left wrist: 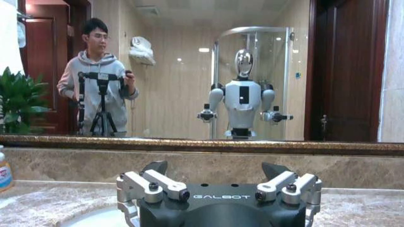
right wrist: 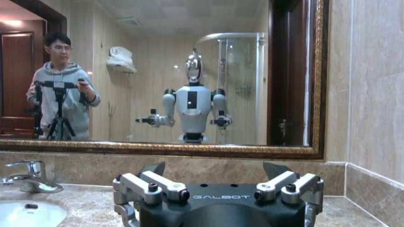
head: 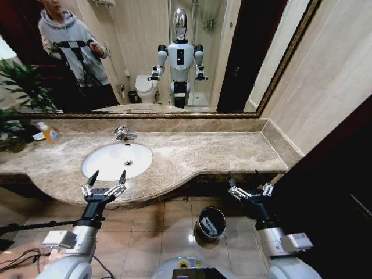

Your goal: Pick up the trash from the sink and place it in the trash bin.

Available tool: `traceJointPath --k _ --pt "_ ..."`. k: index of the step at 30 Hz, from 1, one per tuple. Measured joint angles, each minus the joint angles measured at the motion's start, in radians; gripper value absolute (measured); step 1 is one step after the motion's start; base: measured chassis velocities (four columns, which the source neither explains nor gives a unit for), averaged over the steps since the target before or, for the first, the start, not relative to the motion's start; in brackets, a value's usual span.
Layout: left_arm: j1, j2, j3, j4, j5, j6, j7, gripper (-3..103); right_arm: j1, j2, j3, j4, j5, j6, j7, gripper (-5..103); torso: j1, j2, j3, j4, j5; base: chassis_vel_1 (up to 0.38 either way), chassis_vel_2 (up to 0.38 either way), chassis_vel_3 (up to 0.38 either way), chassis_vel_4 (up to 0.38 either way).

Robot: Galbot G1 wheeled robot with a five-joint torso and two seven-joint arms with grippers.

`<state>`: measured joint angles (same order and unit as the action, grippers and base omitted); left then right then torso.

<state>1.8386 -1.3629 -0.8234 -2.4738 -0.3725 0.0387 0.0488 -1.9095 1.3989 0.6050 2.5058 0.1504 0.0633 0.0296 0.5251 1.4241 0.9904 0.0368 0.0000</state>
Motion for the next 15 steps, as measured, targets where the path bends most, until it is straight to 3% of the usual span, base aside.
traceJointPath --k 15 --pt "0.0 0.0 0.0 0.0 0.0 0.0 0.0 100 0.0 0.0 0.0 -0.004 0.0 0.001 0.0 100 0.0 0.0 0.0 0.0 0.0 0.0 0.0 0.0 0.0"
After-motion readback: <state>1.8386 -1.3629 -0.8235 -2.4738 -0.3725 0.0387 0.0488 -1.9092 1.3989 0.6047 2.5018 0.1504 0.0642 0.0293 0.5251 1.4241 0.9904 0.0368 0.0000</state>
